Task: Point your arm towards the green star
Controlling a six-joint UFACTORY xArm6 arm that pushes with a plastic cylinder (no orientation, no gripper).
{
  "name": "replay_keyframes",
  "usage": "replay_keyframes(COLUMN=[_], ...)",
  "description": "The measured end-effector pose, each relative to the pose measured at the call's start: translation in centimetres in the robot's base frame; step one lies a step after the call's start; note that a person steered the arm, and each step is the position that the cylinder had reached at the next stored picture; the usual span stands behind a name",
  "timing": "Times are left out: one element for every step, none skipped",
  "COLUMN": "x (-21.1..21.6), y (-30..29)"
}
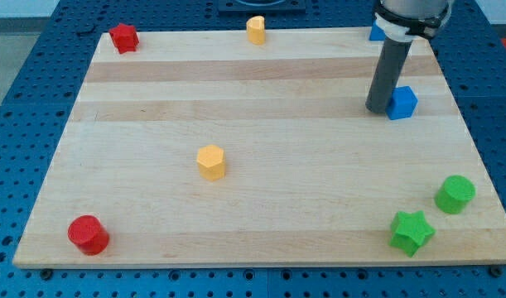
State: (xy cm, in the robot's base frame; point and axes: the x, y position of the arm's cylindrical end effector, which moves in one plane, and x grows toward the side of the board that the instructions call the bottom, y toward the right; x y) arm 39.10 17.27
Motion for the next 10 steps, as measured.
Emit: replay_keyframes(x=[3.9,6.8,6.8,6.8,7.1,7.3,7.3,7.3,7.5,7.6], y=[-1.3,-0.7,2.5,6.6,7.3,7.3,7.3,7.3,7.3,7.3])
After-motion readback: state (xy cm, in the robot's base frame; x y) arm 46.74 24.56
